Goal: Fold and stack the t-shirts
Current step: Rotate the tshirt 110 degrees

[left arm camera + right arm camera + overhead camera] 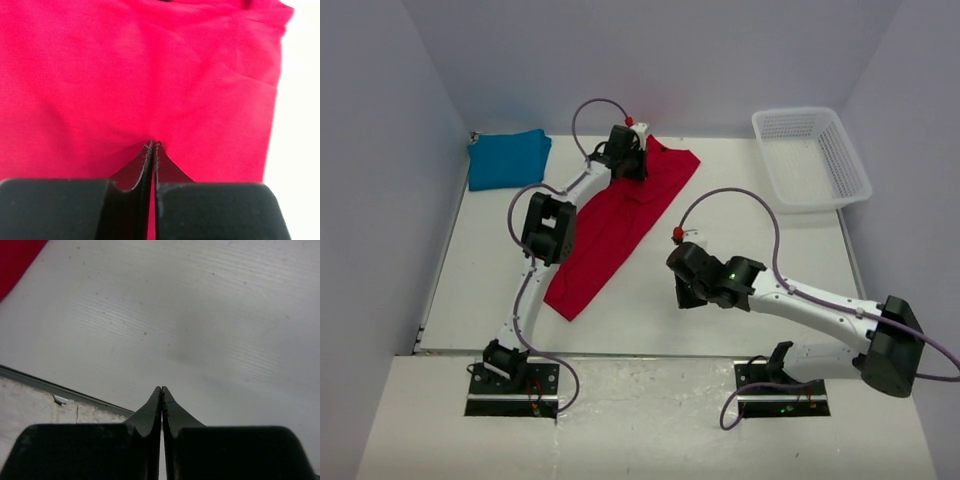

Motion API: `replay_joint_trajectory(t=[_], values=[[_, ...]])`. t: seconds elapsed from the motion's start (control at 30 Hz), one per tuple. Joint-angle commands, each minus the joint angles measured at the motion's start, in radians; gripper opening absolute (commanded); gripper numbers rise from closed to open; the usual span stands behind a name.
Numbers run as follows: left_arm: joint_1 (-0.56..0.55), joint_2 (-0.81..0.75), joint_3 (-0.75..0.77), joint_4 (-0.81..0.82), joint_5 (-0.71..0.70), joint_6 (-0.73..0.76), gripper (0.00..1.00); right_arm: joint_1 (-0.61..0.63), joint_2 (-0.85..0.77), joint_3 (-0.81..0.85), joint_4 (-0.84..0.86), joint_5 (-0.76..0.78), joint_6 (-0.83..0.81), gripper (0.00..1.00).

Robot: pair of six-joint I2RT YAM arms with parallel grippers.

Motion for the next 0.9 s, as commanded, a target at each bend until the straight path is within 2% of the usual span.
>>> replay_joint_trajectory(t=[0.0,0.13,0.17,0.23,0.27,0.3,0.33,0.37,0.4,0.43,0.47,0.5,0.53,0.57,0.6,0.67,0.7,0.73,0.83,0.87], values=[[-0.036,-0.123,0.013,-0.001,0.025,0.036,0.03,-0.002,0.081,0.031,0.143,-0.048,-0.073,0.0],[-0.039,-0.235,-0.009,0.01,-0.01,0.02,0.18,-0.002,0.154,0.053,0.181,-0.072,-0.091,0.0],[-0.039,-0.294,-0.021,0.01,-0.032,0.022,0.28,-0.001,0.171,0.05,0.201,-0.083,-0.096,0.0],[-0.039,-0.352,-0.044,-0.01,-0.09,0.043,0.39,-0.005,0.19,0.054,0.203,-0.087,-0.102,0.0],[-0.041,-0.411,-0.053,-0.022,-0.123,0.049,0.49,-0.007,0.199,0.054,0.214,-0.095,-0.105,0.0],[-0.041,-0.44,-0.063,-0.033,-0.159,0.056,0.52,-0.01,0.216,0.064,0.215,-0.107,-0.114,0.0],[-0.042,-0.471,-0.081,-0.071,-0.25,0.065,0.54,-0.01,0.223,0.073,0.221,-0.117,-0.117,0.0],[-0.041,-0.529,-0.092,-0.094,-0.309,0.062,0.55,-0.01,0.231,0.077,0.229,-0.147,-0.125,0.05],[-0.041,-0.556,-0.111,-0.164,-0.463,0.056,0.56,-0.011,0.248,0.096,0.238,-0.164,-0.137,0.14],[-0.039,-0.582,-0.121,-0.206,-0.549,0.018,0.56,-0.011,0.262,0.108,0.246,-0.181,-0.145,0.18],[-0.035,-0.632,-0.136,-0.256,-0.638,-0.015,0.54,-0.013,0.279,0.125,0.249,-0.193,-0.149,0.2],[-0.031,-0.66,-0.189,-0.345,-0.787,-0.045,0.51,-0.011,0.321,0.174,0.24,-0.21,-0.157,0.15],[-0.021,-0.687,-0.226,-0.385,-0.847,-0.12,0.4,-0.011,0.34,0.2,0.235,-0.221,-0.16,0.04],[-0.01,-0.747,-0.271,-0.428,-0.89,-0.165,0.33,-0.011,0.355,0.243,0.238,-0.235,-0.163,0.0],[0.005,-0.775,-0.367,-0.49,-0.914,-0.237,0.23,-0.011,0.383,0.26,0.246,-0.279,-0.169,0.0],[0.071,-0.871,-0.485,-0.508,-0.906,-0.297,0.12,-0.011,0.415,0.297,0.278,-0.334,-0.175,0.0],[0.102,-0.902,-0.607,-0.506,-0.899,-0.32,0.03,-0.013,0.433,0.341,0.287,-0.357,-0.181,0.0],[0.16,-0.931,-0.66,-0.487,-0.876,-0.348,0.0,-0.013,0.482,0.369,0.3,-0.414,-0.188,0.0],[0.26,-1.027,-0.845,-0.424,-0.813,-0.348,0.0,-0.011,0.582,0.513,0.295,-0.561,-0.218,0.0],[0.278,-1.056,-0.88,-0.409,-0.799,-0.345,0.0,-0.011,0.668,0.609,0.28,-0.595,-0.221,0.0]])
